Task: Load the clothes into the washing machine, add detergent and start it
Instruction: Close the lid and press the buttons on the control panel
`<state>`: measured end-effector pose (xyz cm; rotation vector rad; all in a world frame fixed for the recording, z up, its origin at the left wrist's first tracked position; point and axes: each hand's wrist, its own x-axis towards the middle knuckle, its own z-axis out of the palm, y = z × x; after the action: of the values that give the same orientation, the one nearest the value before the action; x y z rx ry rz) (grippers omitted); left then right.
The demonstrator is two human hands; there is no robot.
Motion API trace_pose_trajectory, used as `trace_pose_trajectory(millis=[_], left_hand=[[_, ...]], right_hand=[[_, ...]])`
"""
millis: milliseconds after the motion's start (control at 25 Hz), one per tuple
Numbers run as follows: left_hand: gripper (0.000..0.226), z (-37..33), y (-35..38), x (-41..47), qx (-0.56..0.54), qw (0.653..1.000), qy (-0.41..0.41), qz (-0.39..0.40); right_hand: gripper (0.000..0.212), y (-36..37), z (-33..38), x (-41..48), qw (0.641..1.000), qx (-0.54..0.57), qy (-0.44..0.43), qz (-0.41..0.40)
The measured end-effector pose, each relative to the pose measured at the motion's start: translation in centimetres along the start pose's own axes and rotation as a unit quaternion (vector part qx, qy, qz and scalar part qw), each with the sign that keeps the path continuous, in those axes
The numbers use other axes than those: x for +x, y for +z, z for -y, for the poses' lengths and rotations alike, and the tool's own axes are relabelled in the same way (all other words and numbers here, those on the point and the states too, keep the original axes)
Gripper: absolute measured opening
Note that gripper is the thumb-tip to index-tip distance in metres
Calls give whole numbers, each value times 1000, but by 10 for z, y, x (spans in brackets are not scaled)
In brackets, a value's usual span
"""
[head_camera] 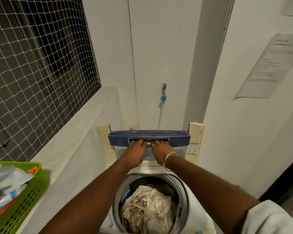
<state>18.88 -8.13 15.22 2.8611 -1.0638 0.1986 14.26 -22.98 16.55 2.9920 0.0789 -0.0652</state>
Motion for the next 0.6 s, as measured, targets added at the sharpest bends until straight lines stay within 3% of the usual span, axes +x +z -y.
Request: trace_pose_trajectory(millis=[240,600], left_hand=[[52,-4,-2,-6,16,1000,-7,-19],[21,-10,-39,-29,-117,992,-23,46]], right_hand=[[33,-9,4,-10,999,20,1,-50],[32,-40,22,-58,988,152,12,-36]])
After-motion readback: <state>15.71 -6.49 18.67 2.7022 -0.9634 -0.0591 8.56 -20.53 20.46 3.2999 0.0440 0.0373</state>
